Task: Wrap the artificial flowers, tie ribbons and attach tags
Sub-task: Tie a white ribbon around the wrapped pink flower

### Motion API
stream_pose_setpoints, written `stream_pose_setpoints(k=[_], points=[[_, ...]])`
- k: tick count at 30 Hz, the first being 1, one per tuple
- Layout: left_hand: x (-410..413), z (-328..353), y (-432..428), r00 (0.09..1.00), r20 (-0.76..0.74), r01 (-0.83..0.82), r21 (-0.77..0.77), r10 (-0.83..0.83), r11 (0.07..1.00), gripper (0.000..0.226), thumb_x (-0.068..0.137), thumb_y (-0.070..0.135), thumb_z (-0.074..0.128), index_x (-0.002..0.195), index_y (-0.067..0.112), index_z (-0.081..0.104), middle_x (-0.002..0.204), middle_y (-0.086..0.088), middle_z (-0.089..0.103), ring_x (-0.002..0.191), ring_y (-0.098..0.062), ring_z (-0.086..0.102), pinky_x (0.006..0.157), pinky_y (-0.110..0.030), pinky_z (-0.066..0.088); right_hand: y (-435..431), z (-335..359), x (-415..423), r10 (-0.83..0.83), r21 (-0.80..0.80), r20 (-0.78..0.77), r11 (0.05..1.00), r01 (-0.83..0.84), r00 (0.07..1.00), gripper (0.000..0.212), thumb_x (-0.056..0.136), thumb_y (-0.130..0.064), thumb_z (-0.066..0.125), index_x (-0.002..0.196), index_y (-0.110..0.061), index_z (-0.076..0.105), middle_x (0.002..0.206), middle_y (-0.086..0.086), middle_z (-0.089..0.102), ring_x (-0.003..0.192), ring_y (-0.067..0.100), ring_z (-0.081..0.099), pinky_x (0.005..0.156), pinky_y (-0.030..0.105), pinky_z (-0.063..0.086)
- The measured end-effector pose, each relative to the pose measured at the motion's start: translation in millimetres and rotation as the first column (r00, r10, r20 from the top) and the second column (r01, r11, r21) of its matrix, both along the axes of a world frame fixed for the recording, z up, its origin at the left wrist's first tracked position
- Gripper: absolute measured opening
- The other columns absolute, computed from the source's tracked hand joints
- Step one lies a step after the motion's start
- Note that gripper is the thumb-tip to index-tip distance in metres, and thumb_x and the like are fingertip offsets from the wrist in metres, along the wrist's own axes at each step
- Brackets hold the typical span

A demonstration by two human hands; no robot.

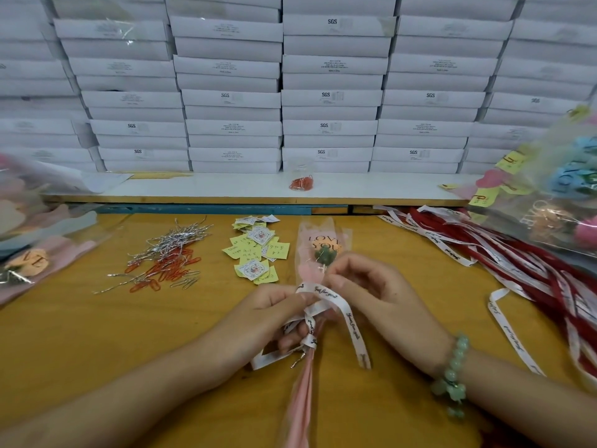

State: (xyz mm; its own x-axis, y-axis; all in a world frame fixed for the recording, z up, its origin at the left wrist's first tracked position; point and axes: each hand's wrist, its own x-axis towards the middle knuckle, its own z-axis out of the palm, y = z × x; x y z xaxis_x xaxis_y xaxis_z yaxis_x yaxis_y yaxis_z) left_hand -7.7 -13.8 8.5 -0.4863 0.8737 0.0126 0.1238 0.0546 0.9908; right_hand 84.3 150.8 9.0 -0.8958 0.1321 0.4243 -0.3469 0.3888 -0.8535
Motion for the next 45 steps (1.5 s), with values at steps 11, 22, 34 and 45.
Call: stream_pose_setpoints(k=[11,22,34,45], points=[[0.0,-1.2,0.7,1.0,-0.017,-0.002,-0.035,0.002,0.999,0.047,0.095,0.034,0.044,0.091,-0.01,0.06,0.055,0.003,0.053,0.045,-0.009,0.039,0.047,-0.022,0.034,-0.5,-2.3,-1.3,0.067,-0.137,-0.006,0.988,-0.068,0.998,0.038,0.097,-0.034,0.039,0.102,-0.008,0.066,0.07,0.012,0.063,0.049,0.007,0.046,0.052,0.008,0.038],[-1.5,-3.9,-0.5,0.993,-0.117,0.029,-0.013,-0.03,0.999,0.042,0.091,0.04,0.052,0.078,0.002,0.066,0.062,-0.019,0.054,0.043,-0.01,0.041,0.045,-0.024,0.032,-2.1,3.6,2.1,0.052,0.047,-0.004,0.998,-0.052,0.999,0.02,0.087,-0.031,0.064,0.096,-0.015,0.072,0.076,-0.003,0.064,0.06,0.017,0.049,0.056,0.026,0.045],[-5.9,-9.8,-0.7,0.979,-0.205,-0.008,-0.064,-0.005,0.998,0.026,0.097,0.024,0.054,0.077,0.017,0.067,0.046,0.001,0.05,0.034,-0.012,0.036,0.033,-0.019,0.026,-7.0,8.4,6.0,0.001,0.404,-0.038,0.915,0.015,0.999,0.01,0.082,-0.029,0.075,0.09,-0.028,0.069,0.073,-0.012,0.06,0.056,0.008,0.05,0.055,0.008,0.035],[-7.4,-8.3,-0.9,0.99,-0.12,0.07,-0.03,-0.073,0.997,0.022,0.094,0.03,0.061,0.085,0.012,0.07,0.063,-0.016,0.056,0.053,-0.033,0.04,0.046,-0.036,0.027,-2.0,11.9,3.7,-0.046,0.609,-0.065,0.789,0.076,0.997,0.003,0.088,-0.022,0.069,0.089,-0.022,0.066,0.084,-0.019,0.053,0.071,0.007,0.056,0.061,0.012,0.041]])
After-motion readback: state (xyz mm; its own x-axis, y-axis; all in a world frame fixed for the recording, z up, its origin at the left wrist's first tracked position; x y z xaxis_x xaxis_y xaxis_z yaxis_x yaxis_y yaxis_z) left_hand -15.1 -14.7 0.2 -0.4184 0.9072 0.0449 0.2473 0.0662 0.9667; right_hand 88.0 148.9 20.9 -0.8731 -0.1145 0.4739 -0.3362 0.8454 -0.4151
